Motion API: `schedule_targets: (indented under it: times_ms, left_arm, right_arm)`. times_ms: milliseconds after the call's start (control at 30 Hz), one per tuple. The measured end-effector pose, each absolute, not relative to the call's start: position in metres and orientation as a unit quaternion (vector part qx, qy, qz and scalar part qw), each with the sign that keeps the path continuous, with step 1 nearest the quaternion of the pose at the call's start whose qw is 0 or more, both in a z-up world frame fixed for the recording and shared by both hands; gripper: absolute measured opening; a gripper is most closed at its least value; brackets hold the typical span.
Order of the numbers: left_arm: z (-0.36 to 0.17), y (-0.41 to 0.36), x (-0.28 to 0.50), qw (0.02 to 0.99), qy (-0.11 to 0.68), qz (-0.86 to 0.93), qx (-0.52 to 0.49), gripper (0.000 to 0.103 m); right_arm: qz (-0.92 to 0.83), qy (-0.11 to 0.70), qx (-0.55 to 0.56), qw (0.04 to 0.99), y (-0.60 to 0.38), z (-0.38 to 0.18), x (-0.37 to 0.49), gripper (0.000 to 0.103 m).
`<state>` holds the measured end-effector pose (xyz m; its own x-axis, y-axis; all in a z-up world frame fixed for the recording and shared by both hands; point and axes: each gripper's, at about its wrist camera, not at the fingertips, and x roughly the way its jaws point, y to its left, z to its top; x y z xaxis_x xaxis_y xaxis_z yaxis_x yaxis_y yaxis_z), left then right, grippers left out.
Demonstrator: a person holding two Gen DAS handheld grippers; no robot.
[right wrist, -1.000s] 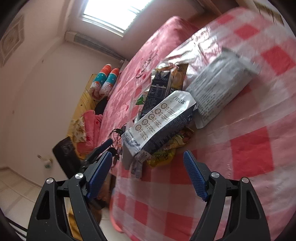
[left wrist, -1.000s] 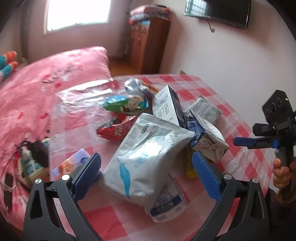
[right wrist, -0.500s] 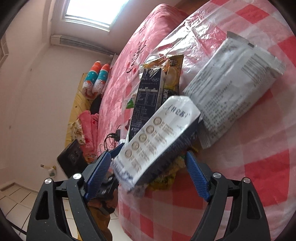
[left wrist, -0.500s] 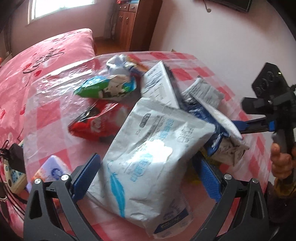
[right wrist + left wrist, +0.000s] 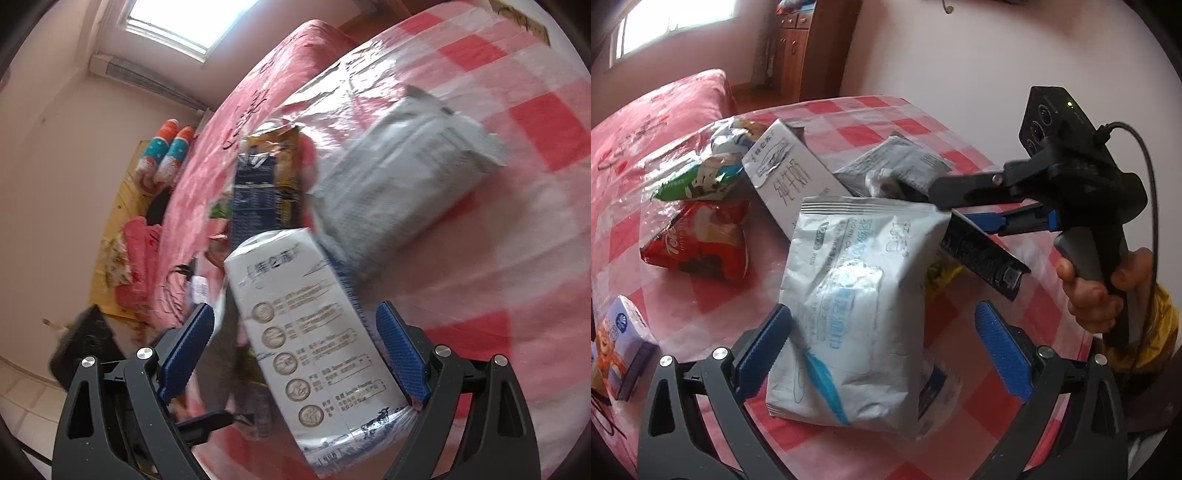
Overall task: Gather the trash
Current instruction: 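Grasp the white milk carton with the right gripper while the left gripper grasps the white wipes pack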
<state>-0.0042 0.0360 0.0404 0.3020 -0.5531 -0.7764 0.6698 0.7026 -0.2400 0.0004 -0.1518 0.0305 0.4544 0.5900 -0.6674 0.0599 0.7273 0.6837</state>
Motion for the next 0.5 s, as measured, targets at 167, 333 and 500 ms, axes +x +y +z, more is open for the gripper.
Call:
schedule_targets:
  times_ms: [167,333,500]
  left_arm:
    - [0.039,0.04,-0.003,0.823,0.451,-0.34,0.062,0.099]
    - [0.032,0.045,0.009,0.826,0.457,-0.323,0.059,0.099]
    - [0.021,0.047,0.014,0.825,0.464,-0.321,0.036,0.099]
  right_arm:
    - [0.167,0.48,0.289,0.811,-0.156,0.031,-0.017,0.089]
    - [0.184,0.464,0.238,0.833,-0.142,0.033,-0.028,0.089]
    - [0.168,0.457,0.171,0.857,-0.128,0.036,-0.035,0.089]
